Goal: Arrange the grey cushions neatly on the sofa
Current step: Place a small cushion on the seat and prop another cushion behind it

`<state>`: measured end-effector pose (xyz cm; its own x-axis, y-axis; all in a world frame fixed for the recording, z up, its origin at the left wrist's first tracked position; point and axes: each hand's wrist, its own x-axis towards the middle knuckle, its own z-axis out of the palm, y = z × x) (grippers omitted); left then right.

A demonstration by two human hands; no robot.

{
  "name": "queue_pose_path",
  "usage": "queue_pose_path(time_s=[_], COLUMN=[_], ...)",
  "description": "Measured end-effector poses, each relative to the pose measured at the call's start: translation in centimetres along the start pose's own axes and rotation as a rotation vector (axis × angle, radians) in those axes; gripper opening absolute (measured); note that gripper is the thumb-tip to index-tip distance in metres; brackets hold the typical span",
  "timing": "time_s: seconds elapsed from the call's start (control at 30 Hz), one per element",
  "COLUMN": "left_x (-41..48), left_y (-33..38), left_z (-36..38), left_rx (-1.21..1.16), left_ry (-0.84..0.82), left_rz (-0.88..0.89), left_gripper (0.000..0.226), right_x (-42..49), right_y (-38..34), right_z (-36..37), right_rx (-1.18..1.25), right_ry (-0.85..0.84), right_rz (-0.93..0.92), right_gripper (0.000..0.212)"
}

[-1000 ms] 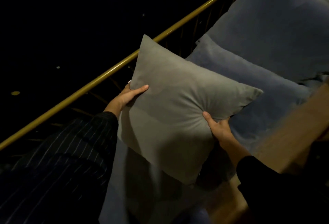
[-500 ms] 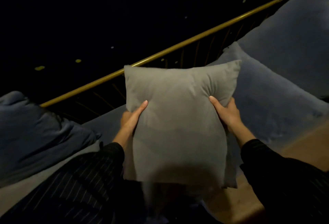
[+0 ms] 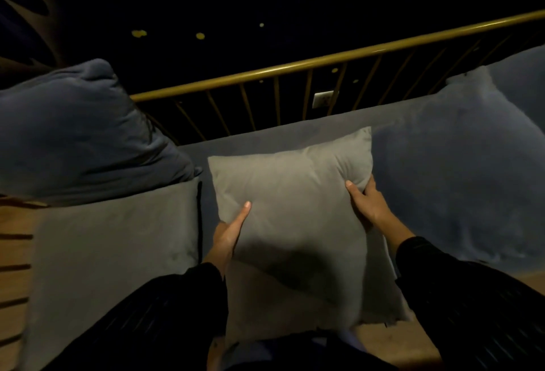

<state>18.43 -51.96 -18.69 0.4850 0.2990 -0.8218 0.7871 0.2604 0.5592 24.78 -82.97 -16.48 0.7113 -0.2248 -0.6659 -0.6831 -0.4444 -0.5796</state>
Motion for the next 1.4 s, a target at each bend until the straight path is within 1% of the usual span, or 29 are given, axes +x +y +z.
queue_pose_path(time_s=[0.1, 0.13, 0.2, 0.27, 0.37, 0.43, 0.57, 0.6, 0.73, 0.8, 0.9, 0.93, 0.97, 1.0, 1.03, 1.1, 1.17, 1.23, 1.27, 1.3, 1.33, 1.37, 1.4], left_x=[3.1, 5.0, 5.5, 4.6, 4.6, 5.2, 5.8, 5.9, 5.8, 5.3, 4.8, 4.8, 4.4, 4.0, 3.8, 3.2, 2.0, 0.6, -0.2, -0.9, -1.5, -2.0, -2.4], left_y=[-0.2, -1.1, -1.3, -0.6, 0.6, 0.9, 0.7, 0.7, 1.2, 0.9, -0.7, -1.5, -2.0, -2.3, -2.5, -2.7, -2.0, -1.2, -0.6, 0.1, 1.1, 2.2, 3.2], left_z=[-0.1, -0.3, 0.3, 1.4, 1.9, 1.9, 2.0, 2.1, 2.7, 3.5, 4.5, 4.7, 4.9, 5.1, 5.4, 5.9, 6.6, 7.9, 8.7, 9.7, 11.0, 12.6, 14.3], left_rx=[0.006, 0.034, 0.124, 0.276, 0.433, 0.517, 0.554, 0.558, 0.602, 0.561, 0.437, 0.426, 0.451, 0.51, 0.596, 0.75, 0.837, 0.923, 0.955, 0.966, 0.976, 0.995, 1.022], left_ry=[0.039, 0.058, 0.093, 0.104, 0.084, 0.059, 0.047, 0.036, 0.035, 0.025, -0.026, -0.016, 0.004, 0.023, 0.04, 0.072, 0.115, 0.179, 0.187, 0.186, 0.171, 0.149, 0.109], left_rz=[-0.017, -0.043, -0.061, -0.019, -0.033, -0.03, -0.036, -0.033, -0.005, 0.013, 0.075, 0.058, 0.015, -0.012, -0.007, 0.039, 0.097, 0.205, 0.237, 0.249, 0.267, 0.314, 0.384], left_gripper=[0.14, 0.145, 0.149, 0.136, 0.113, 0.108, 0.133, 0.134, 0.126, 0.121, 0.1, 0.107, 0.124, 0.134, 0.132, 0.113, 0.1, 0.084, 0.076, 0.068, 0.062, 0.06, 0.059], right_x=[-0.3, -0.2, 0.3, 0.4, 0.6, 0.7, 0.6, 0.5, 0.4, 0.2, -0.1, -0.2, -0.4, -0.6, -0.6, -0.5, -0.3, -0.5, -1.1, -1.9, -2.5, -3.1, -3.7], right_y=[-1.9, -2.2, -2.1, -1.7, -1.8, -2.4, -2.3, -2.3, -2.6, -2.4, -1.6, -1.1, -0.7, -0.2, 0.1, 0.2, 0.0, -0.3, -0.5, -0.4, 0.0, 0.6, 1.4], right_z=[0.5, 0.7, 1.3, 1.9, 2.2, 2.2, 2.4, 2.4, 1.9, 1.6, 1.9, 2.4, 2.9, 3.4, 3.7, 3.5, 2.3, 0.6, -0.4, -1.5, -2.7, -4.1, -5.6], right_rx=[-0.068, -0.108, -0.18, -0.219, -0.245, -0.276, -0.347, -0.361, -0.413, -0.436, -0.407, -0.399, -0.399, -0.401, -0.403, -0.402, -0.418, -0.332, -0.249, -0.159, -0.085, -0.03, 0.009], right_ry=[0.017, 0.023, 0.031, 0.033, 0.047, 0.064, 0.128, 0.145, 0.194, 0.224, 0.206, 0.188, 0.173, 0.159, 0.143, 0.108, 0.049, -0.007, -0.017, -0.001, 0.051, 0.14, 0.264], right_rz=[0.008, 0.015, 0.04, 0.07, 0.1, 0.107, 0.111, 0.119, 0.129, 0.118, 0.085, 0.066, 0.044, 0.03, 0.025, 0.025, 0.03, 0.022, 0.011, 0.002, -0.003, 0.006, 0.013], right_gripper=[0.092, 0.089, 0.087, 0.086, 0.085, 0.084, 0.083, 0.083, 0.079, 0.078, 0.087, 0.09, 0.092, 0.092, 0.092, 0.092, 0.091, 0.087, 0.082, 0.075, 0.067, 0.06, 0.054])
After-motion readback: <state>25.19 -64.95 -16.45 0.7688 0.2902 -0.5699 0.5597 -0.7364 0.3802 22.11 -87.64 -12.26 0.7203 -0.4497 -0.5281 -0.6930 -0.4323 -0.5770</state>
